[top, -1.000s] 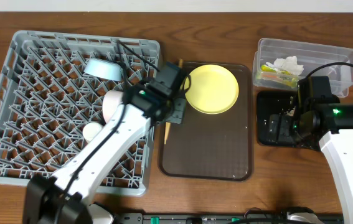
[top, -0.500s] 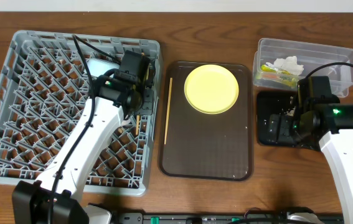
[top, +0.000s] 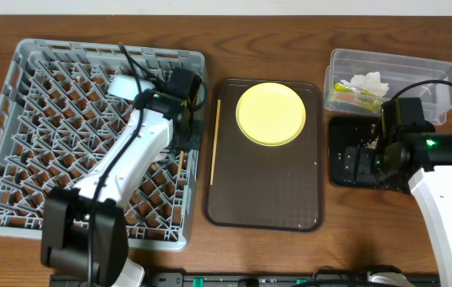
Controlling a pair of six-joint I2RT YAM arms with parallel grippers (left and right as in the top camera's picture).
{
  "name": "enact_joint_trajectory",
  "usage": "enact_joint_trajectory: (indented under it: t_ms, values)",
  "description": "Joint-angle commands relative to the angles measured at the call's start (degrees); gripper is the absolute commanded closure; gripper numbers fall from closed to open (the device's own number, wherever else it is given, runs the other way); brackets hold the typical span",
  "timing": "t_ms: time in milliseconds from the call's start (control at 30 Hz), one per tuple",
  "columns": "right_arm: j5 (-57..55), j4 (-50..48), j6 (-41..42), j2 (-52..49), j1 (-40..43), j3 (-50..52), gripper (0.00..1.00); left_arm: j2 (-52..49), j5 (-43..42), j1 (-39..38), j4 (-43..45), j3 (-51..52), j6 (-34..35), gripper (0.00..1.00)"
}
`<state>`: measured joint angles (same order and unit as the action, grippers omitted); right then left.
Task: Sort waste into correct bins and load items into the dishwasher
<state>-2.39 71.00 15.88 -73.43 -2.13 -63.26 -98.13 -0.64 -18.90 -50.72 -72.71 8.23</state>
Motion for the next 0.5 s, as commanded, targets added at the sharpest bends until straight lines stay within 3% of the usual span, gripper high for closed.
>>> enact_joint_trajectory:
  t_ms: [0,33,133,467]
  values:
    - [-0.37,0.15,-0.70,0.68,0.46,-0.79,0.01,-1.44,-0.22,0.20,0.00,0.50,-0.72,0.86]
    - [-0.37,0.17,-0.70,0.68,0.46,-0.79,0.01,-1.44,-0.15,0.20,0.02,0.50,-0.74,0.83]
    - [-0.35,0.15,-0.70,0.68,0.46,-0.79,0.01,-1.14,-0.15,0.24,0.00,0.42,-0.74,0.54]
    - [-0.37,0.13,-0.70,0.68,0.46,-0.79,0.01,7.67,-0.96,0.04,0.94,-0.94,-0.72,0.51]
